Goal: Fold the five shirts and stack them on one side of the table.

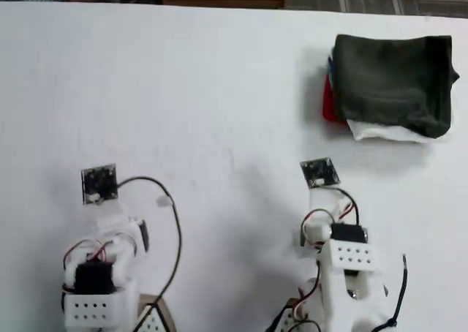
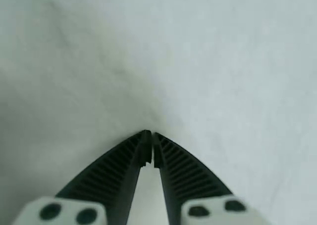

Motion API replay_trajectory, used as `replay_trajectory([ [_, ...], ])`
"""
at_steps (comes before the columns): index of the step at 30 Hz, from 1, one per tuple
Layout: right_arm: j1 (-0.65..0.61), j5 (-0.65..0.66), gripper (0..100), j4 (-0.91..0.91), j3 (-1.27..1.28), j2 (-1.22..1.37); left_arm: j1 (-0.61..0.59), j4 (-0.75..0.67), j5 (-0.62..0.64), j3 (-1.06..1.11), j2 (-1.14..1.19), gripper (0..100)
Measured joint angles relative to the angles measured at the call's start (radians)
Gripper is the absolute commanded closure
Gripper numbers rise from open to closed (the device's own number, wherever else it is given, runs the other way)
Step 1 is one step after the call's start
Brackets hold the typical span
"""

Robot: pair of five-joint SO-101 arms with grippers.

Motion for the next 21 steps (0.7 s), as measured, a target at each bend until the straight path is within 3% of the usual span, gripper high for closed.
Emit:
replay_trajectory([
  [9, -0.005, -0.002, 97.9, -0.153, 0.034, -0.014, 0.000, 0.011, 0.000, 0.000, 0.000, 97],
  [14, -0.006, -0.163, 97.8, -0.227, 0.103, -0.107, 0.000, 0.017, -0.005, -0.005, 0.000, 97],
  [21, -0.005, -0.198, 97.8, -0.227, 0.219, -0.373, -0.002, 0.044, -0.232, -0.091, 0.000, 97],
])
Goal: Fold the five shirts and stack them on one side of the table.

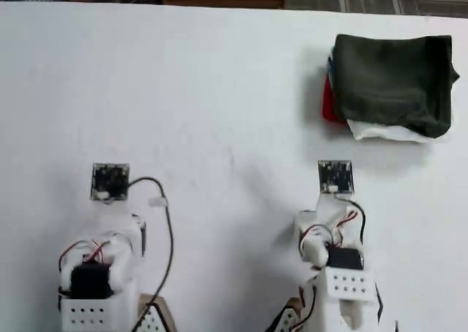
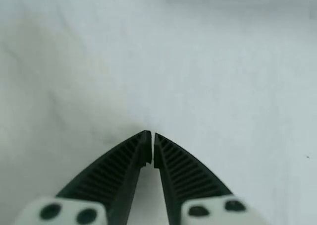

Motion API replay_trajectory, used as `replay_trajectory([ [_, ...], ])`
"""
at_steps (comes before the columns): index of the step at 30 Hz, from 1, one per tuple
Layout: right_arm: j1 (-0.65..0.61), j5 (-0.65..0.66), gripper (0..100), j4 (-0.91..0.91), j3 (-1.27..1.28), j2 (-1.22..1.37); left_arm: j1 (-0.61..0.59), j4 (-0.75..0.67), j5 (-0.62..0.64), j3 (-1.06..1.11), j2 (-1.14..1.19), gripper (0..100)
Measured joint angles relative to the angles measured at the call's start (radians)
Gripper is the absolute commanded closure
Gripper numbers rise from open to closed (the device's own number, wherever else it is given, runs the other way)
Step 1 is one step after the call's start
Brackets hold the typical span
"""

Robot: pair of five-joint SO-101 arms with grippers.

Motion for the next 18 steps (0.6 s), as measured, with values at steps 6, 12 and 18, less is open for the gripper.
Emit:
replay_trajectory([
  [6, -0.029, 0.000, 97.8, 0.215, 0.018, -0.334, 0.000, 0.000, 0.011, 0.003, 0.000, 97],
  [12, -0.204, -0.006, 97.8, 0.439, 0.018, -0.489, 0.003, -0.015, 0.140, 0.089, 0.002, 97],
  [18, -0.259, -0.006, 97.8, 0.457, 0.018, -0.489, 0.002, -0.023, 0.146, 0.091, 0.000, 97],
])
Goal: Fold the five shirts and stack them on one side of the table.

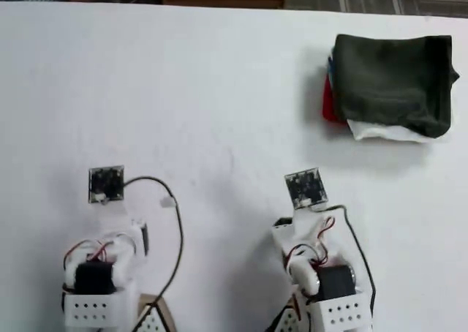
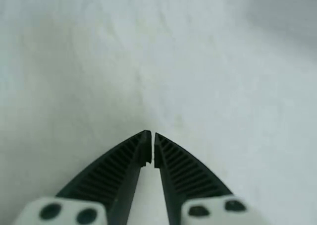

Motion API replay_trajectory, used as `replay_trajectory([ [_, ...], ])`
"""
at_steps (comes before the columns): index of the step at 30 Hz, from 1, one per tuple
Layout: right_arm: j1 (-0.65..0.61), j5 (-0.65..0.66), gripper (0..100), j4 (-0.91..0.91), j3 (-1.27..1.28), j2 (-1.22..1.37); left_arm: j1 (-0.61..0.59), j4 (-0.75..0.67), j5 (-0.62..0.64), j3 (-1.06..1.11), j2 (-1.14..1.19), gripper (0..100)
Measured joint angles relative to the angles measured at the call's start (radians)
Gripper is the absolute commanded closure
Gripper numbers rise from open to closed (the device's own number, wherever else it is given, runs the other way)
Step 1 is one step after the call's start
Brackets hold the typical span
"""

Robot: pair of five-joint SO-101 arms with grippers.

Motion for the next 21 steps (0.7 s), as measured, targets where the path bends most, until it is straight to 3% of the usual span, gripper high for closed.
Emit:
replay_trajectory([
  [6, 0.110, 0.000, 97.9, 0.020, 0.000, 0.000, 0.000, 0.000, 0.000, 0.000, 0.000, 97],
  [21, 0.126, 0.000, 97.9, 0.054, 0.000, 0.000, -0.009, 0.000, 0.000, 0.002, 0.000, 97],
])
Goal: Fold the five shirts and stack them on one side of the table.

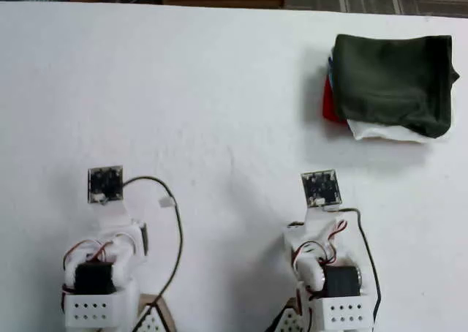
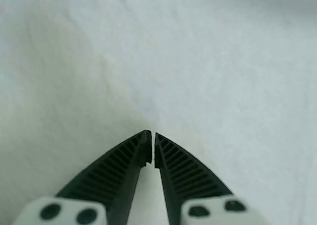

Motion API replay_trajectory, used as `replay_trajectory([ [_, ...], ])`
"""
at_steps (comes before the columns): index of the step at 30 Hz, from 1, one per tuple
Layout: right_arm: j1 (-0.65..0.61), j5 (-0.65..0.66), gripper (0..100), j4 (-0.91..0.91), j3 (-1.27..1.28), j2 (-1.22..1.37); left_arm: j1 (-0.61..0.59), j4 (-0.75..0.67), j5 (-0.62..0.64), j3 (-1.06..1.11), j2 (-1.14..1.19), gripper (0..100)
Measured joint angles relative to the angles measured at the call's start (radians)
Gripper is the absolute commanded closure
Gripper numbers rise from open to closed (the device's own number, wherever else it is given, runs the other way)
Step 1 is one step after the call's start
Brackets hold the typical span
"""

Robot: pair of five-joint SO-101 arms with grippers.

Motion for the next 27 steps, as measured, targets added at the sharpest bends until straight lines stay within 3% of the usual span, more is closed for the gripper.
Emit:
replay_trajectory([
  [27, -0.002, 0.000, 97.9, 0.000, 0.000, -0.028, 0.000, 0.000, 0.000, 0.000, 0.000, 97],
])
